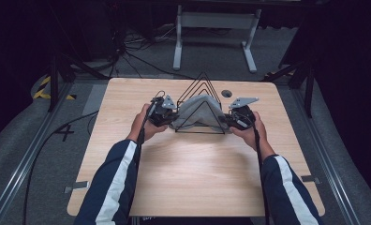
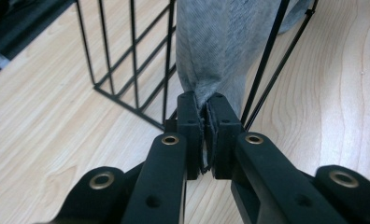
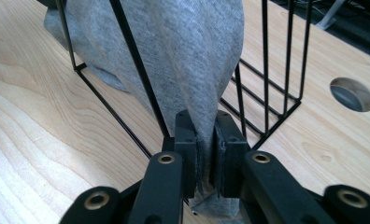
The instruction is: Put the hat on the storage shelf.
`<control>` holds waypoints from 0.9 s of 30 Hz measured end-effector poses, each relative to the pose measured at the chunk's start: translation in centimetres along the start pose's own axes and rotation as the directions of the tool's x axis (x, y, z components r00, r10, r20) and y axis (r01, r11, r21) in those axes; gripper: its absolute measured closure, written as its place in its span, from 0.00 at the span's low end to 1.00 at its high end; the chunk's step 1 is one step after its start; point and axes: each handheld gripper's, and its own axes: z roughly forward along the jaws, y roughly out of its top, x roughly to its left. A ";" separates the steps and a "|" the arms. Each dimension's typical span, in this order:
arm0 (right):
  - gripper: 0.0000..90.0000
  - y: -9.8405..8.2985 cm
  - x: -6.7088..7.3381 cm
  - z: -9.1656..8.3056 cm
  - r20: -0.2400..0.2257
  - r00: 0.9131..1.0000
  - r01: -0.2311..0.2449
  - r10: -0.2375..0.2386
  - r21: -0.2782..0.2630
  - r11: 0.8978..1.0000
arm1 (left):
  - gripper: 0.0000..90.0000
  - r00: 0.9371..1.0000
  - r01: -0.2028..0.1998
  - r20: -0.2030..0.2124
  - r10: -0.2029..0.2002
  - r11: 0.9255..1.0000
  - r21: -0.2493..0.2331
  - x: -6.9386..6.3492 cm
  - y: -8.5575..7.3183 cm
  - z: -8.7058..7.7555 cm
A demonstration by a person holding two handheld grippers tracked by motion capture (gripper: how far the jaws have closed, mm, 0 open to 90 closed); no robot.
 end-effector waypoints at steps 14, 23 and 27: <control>0.85 0.7 0.8 -2.1 0.008 1.000 0.030 -0.030 0.003 1.000 | 0.89 1.000 -0.019 -0.023 0.018 1.000 -0.015 -0.3 -0.9 -3.9; 0.82 0.8 1.6 -3.8 0.005 0.998 0.065 -0.065 0.009 0.998 | 0.88 0.998 -0.046 -0.034 0.046 0.999 0.002 -1.1 -2.5 -6.3; 0.80 0.6 1.8 -4.3 0.002 0.997 0.078 -0.078 0.014 0.997 | 0.86 0.997 -0.057 -0.044 0.057 0.998 0.011 -1.5 -3.1 -7.1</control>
